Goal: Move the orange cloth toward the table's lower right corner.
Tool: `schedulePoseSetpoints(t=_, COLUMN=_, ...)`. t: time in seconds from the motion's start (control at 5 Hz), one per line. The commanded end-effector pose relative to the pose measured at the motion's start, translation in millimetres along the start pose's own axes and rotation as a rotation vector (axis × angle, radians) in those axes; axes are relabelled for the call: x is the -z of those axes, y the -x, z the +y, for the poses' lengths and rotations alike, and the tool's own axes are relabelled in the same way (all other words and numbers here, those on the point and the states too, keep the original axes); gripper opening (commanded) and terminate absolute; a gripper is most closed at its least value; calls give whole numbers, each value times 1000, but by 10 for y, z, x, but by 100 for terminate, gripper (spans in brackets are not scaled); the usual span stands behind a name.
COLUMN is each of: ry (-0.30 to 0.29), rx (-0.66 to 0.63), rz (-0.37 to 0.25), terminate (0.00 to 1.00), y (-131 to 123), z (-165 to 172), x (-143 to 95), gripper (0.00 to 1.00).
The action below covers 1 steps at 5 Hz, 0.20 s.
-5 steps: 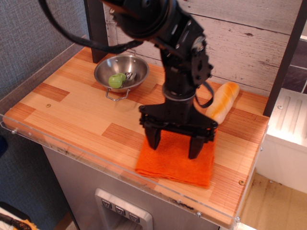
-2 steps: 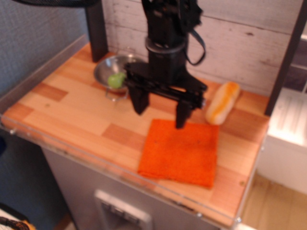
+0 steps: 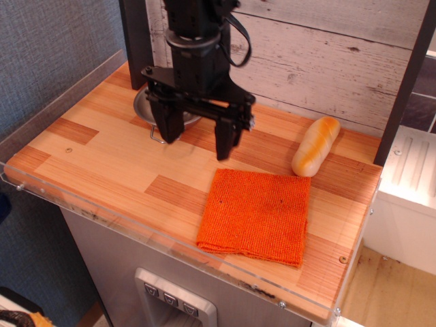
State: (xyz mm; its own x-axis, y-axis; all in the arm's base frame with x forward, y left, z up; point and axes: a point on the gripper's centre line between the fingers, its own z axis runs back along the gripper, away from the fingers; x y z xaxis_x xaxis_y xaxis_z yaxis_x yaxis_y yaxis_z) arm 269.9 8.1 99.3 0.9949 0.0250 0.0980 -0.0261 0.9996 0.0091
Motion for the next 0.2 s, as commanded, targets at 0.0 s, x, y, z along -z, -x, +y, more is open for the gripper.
schedulePoseSetpoints(t=0.0, ry=1, rx=-1, rz=-42, terminate=100, y=-55, z=2, x=-97, gripper=100)
